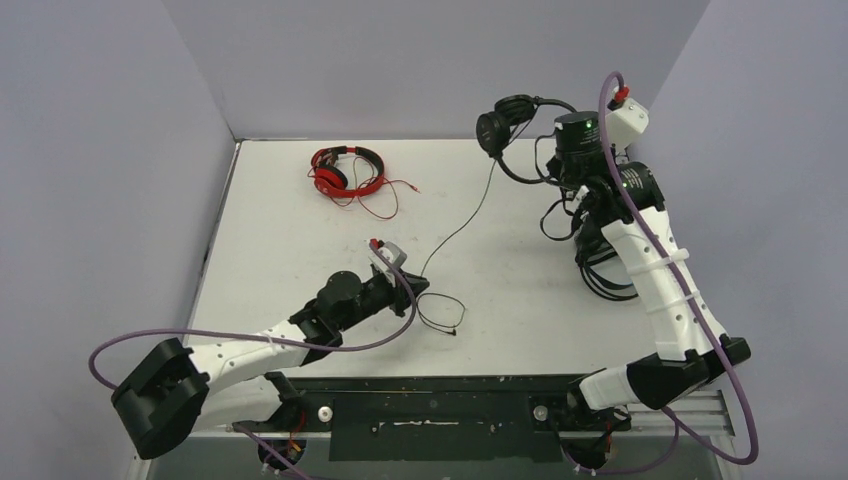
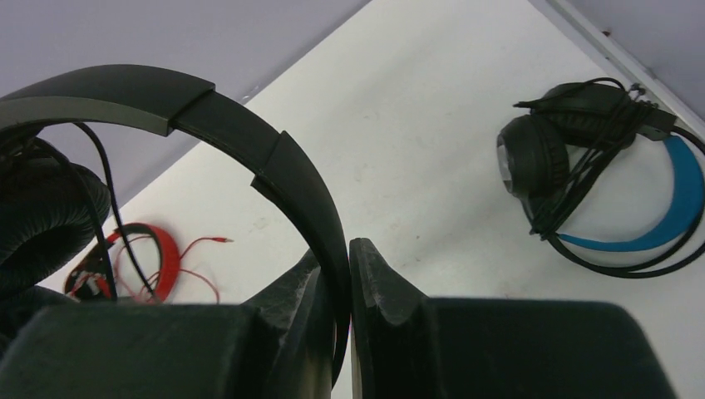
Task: Wrap the headphones
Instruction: Wrap the headphones cable around the headphones.
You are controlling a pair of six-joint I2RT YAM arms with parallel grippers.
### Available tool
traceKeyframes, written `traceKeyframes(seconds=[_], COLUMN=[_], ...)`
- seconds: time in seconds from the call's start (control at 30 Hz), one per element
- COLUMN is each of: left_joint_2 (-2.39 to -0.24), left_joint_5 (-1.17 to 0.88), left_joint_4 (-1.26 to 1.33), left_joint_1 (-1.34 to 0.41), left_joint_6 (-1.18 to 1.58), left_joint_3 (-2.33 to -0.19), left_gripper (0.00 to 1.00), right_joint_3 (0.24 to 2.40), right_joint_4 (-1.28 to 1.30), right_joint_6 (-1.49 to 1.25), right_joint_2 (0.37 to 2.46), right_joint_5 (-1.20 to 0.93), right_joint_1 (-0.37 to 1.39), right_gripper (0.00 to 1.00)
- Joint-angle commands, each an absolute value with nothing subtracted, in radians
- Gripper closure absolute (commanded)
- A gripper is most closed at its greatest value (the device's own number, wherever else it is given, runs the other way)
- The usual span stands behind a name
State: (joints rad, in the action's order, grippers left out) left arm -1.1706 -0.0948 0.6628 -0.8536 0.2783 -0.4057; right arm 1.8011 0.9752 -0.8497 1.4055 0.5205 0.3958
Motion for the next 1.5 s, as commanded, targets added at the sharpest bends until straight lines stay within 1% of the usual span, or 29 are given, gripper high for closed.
traceKeyframes(seconds=[0.0,0.1,0.27,0.33,0.43,0.7,0.9,1.07,1.2,1.33,1.47], left_joint_2=[-1.018,-0.946,-0.895,-0.886,-0.87,-0.87,-0.931,-1.013,-1.048,-1.081,-1.101], left_joint_5=[-0.012,0.032,0.003,-0.035,-0.04,0.024,0.069,0.059,0.046,-0.027,-0.129], left_joint_4=[0.345,0.17,-0.026,-0.076,-0.142,-0.274,-0.292,-0.231,-0.176,-0.114,-0.045], left_joint_1=[-0.879,-0.893,-0.911,-0.922,-0.933,-0.936,-0.936,-0.929,-0.907,-0.823,-0.723], left_joint_6=[0.2,0.148,0.116,0.103,0.08,-0.019,-0.099,-0.1,-0.121,-0.133,-0.118], left_joint_3=[-0.499,-0.587,-0.71,-0.751,-0.809,-0.961,-1.05,-1.108,-1.137,-1.139,-1.141], left_gripper=[1.0,1.0,1.0,1.0,1.0,1.0,1.0,1.0,1.0,1.0,1.0], right_joint_3=[1.722,1.66,1.552,1.513,1.464,1.343,1.263,1.211,1.185,1.146,1.145], right_joint_4=[0.882,0.873,0.848,0.847,0.832,0.772,0.754,0.772,0.762,0.713,0.757], right_joint_6=[-0.846,-0.844,-0.843,-0.842,-0.838,-0.777,-0.725,-0.719,-0.685,-0.602,-0.547], right_joint_2=[1.405,1.41,1.404,1.406,1.408,1.421,1.431,1.43,1.414,1.369,1.356], right_joint_5=[0.664,0.675,0.712,0.724,0.729,0.669,0.65,0.686,0.653,0.563,0.563], right_joint_1=[0.371,0.355,0.345,0.329,0.312,0.312,0.37,0.462,0.525,0.597,0.669], right_gripper=[1.0,1.0,1.0,1.0,1.0,1.0,1.0,1.0,1.0,1.0,1.0])
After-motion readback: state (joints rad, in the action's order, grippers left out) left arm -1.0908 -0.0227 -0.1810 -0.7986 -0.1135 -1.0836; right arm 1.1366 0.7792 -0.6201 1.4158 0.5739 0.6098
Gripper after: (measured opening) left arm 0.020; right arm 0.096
